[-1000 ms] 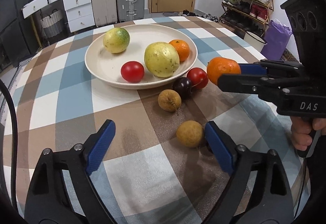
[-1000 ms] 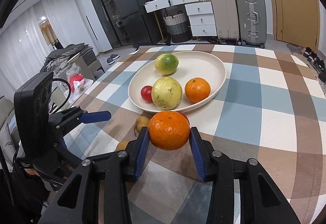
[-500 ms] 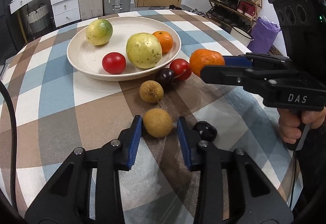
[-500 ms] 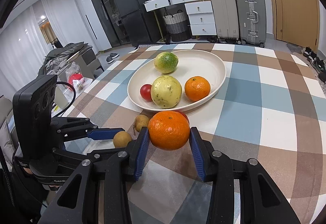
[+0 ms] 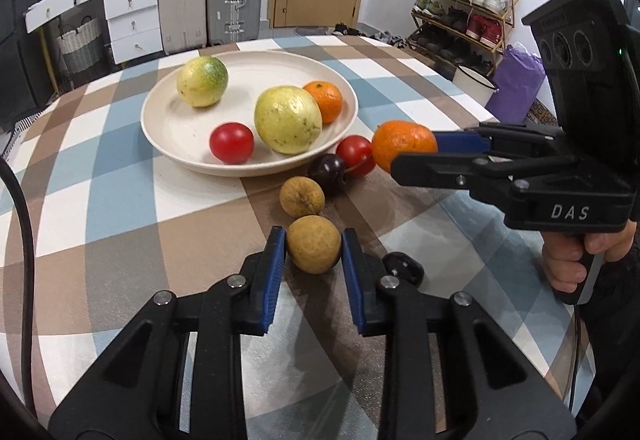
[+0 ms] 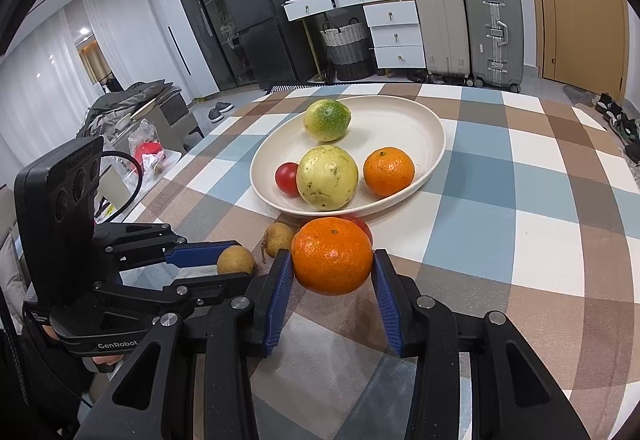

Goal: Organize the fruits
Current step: 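Grasp a tan longan with the left tool while the right tool holds the orange, then carry the orange and longan over the cream plate with both tools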

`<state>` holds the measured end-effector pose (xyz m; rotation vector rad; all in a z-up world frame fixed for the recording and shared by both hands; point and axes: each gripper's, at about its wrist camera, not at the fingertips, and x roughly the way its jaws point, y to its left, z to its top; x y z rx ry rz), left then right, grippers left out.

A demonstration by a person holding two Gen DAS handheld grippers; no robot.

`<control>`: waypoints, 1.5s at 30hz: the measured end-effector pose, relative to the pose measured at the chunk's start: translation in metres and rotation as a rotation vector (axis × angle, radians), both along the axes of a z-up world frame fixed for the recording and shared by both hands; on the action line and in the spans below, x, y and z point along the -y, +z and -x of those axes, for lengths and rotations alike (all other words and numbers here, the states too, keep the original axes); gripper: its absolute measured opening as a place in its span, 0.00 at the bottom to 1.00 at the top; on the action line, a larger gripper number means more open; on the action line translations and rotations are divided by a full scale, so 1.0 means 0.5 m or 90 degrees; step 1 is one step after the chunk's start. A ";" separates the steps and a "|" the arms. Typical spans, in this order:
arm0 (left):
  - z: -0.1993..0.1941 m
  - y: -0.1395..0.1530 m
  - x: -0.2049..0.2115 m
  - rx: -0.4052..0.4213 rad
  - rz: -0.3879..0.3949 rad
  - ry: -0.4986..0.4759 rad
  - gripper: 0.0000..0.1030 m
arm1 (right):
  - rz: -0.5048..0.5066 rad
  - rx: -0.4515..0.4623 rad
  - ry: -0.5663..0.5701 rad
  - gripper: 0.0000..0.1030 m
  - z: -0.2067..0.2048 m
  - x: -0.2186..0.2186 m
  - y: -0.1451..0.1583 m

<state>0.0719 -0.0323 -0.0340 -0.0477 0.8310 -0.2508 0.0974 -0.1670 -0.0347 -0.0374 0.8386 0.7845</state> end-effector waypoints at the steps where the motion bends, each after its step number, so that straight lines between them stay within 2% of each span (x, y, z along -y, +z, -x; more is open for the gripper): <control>1: 0.000 0.002 -0.002 0.005 -0.002 0.006 0.25 | 0.000 0.000 0.000 0.40 0.000 0.000 -0.001; 13: 0.011 0.027 -0.025 0.058 -0.008 0.047 0.25 | 0.000 0.002 0.001 0.40 0.001 -0.002 -0.002; 28: 0.014 0.041 -0.043 0.088 0.005 0.080 0.25 | -0.017 0.012 0.006 0.40 0.003 -0.006 0.002; 45: -0.022 0.068 -0.074 0.113 0.007 0.135 0.25 | -0.054 0.028 -0.053 0.40 -0.033 0.005 0.045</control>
